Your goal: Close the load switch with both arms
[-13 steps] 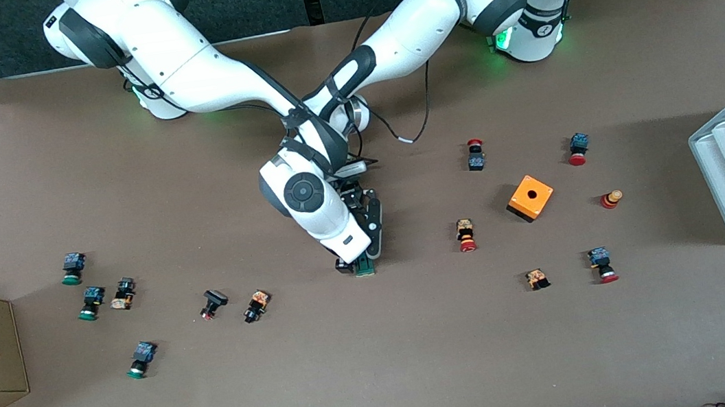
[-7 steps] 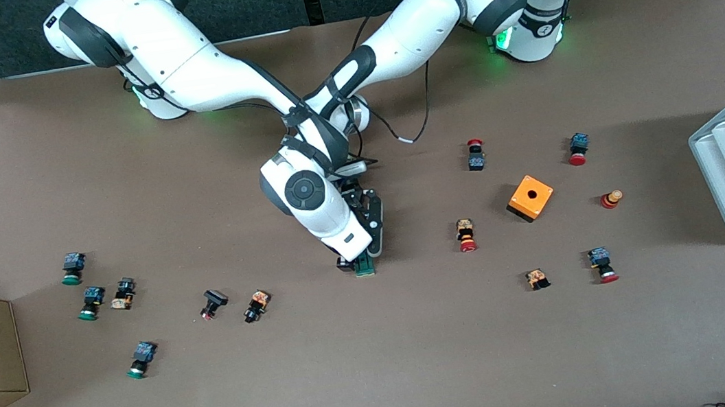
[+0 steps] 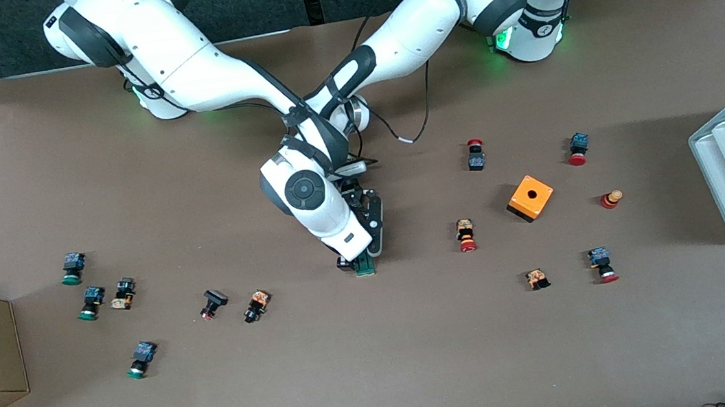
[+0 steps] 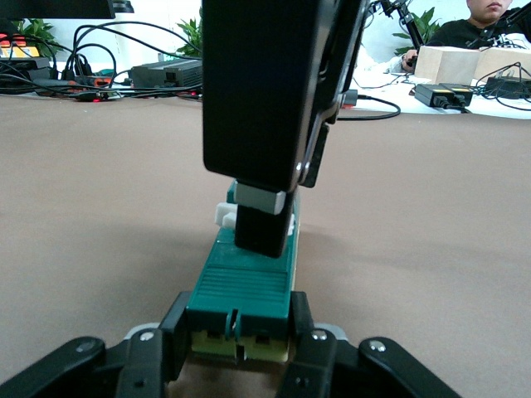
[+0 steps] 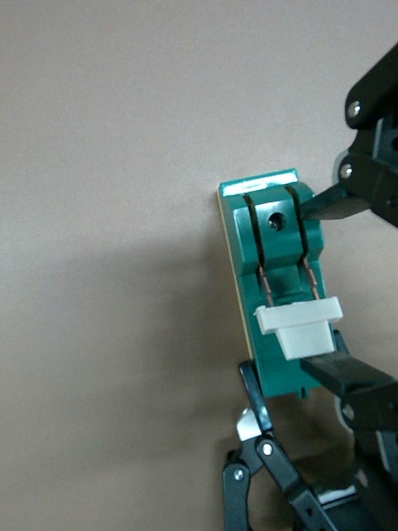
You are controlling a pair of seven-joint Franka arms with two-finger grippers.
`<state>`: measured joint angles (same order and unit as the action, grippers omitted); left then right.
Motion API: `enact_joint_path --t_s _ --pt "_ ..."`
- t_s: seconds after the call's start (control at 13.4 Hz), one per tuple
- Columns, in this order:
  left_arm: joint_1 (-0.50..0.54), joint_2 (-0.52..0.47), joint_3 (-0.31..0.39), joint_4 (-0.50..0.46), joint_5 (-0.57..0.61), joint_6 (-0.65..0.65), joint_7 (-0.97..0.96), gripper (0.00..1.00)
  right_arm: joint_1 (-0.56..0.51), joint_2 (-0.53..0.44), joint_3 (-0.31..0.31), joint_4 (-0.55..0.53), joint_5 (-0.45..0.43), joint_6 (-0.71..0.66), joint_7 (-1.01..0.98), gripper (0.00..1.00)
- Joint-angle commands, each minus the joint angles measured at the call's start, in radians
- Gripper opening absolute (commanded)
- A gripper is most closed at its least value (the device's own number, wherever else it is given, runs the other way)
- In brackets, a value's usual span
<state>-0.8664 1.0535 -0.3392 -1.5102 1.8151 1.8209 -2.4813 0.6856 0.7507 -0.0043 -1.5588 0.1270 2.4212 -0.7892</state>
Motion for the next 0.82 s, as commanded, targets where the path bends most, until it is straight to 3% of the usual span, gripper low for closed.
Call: enact_joint_path --t_s 0.0,0.74 --pt "-0.006 0.005 0.006 0.015 -0.005 -0.009 -0.007 0.40 0.006 0.019 -0.017 0.013 0.023 0.056 -0.005 0.71" --pt "-0.005 0.005 0.006 0.015 -0.005 -0.009 -0.007 0.40 0.003 0.009 -0.017 0.013 0.022 0.056 -0.010 0.67"
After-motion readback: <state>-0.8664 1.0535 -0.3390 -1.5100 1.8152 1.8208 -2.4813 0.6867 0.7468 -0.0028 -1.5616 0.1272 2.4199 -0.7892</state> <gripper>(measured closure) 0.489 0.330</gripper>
